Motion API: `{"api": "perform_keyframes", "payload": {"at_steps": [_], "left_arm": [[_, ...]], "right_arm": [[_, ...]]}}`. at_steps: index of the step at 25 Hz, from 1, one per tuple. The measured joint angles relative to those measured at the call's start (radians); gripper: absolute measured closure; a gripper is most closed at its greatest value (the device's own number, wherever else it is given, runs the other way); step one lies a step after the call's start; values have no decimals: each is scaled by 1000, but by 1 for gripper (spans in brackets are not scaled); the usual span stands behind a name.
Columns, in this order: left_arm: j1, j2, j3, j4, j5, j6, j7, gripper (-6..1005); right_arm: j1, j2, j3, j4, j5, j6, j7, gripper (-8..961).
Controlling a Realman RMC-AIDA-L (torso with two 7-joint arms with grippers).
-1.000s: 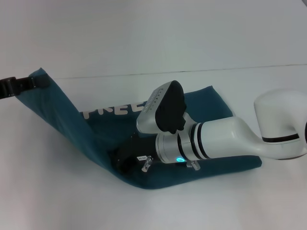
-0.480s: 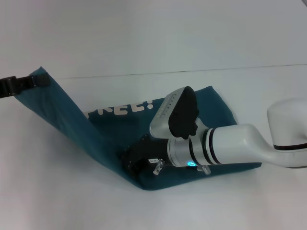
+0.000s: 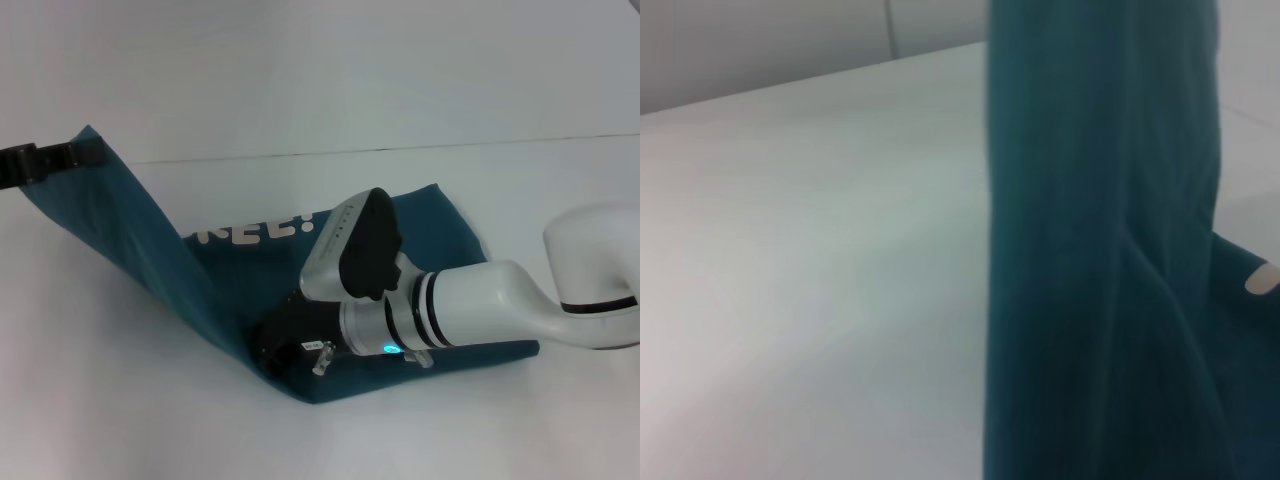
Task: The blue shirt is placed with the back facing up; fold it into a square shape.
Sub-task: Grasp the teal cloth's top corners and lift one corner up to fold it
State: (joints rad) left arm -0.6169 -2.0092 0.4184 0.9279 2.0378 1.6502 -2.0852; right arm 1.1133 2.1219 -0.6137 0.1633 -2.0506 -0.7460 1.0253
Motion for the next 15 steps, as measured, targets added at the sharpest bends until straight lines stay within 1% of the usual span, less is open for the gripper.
{"api": "perform_keyframes", "payload": {"at_steps": [8,11,15], "left_arm": [[-13,-1,23,0,0,-2,3,972],[-21,-6,33,0,0,-2,5,972],[-24,-8,43,-7,-10,1,8,972]], "right_arm": [[53,1,63,21,-57,3,5,953],[79,1,95,35,-83,14,6,953],[88,1,147,47,-124,28,-5,953]]}}
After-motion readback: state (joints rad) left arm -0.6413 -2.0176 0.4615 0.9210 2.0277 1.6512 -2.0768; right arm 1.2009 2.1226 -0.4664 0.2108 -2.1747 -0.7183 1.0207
